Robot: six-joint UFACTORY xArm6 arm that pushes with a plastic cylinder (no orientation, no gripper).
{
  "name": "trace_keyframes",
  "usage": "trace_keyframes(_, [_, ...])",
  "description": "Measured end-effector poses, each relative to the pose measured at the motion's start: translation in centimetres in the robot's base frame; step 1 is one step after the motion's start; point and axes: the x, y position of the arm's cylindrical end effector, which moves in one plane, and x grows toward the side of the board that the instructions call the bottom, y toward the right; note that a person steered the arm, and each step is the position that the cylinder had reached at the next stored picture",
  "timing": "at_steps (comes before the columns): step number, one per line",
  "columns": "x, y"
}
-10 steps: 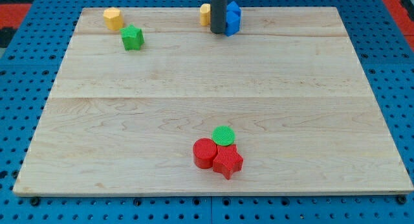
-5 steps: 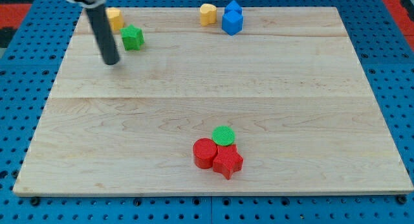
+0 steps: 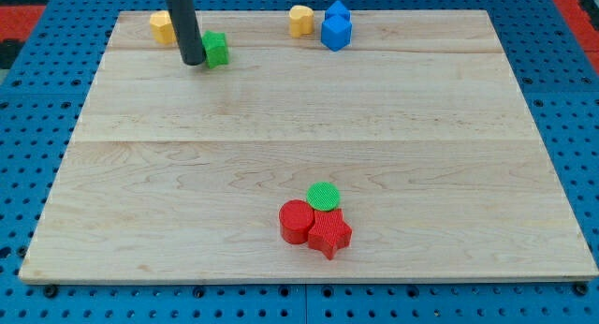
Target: Push the green star closer to blue cube
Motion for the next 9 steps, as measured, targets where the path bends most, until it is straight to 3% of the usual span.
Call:
trace_keyframes(2, [-1.8, -1.5])
trace_keyframes(6, [-2.4, 11.0])
trace_keyframes(9, [-4.2, 13.0])
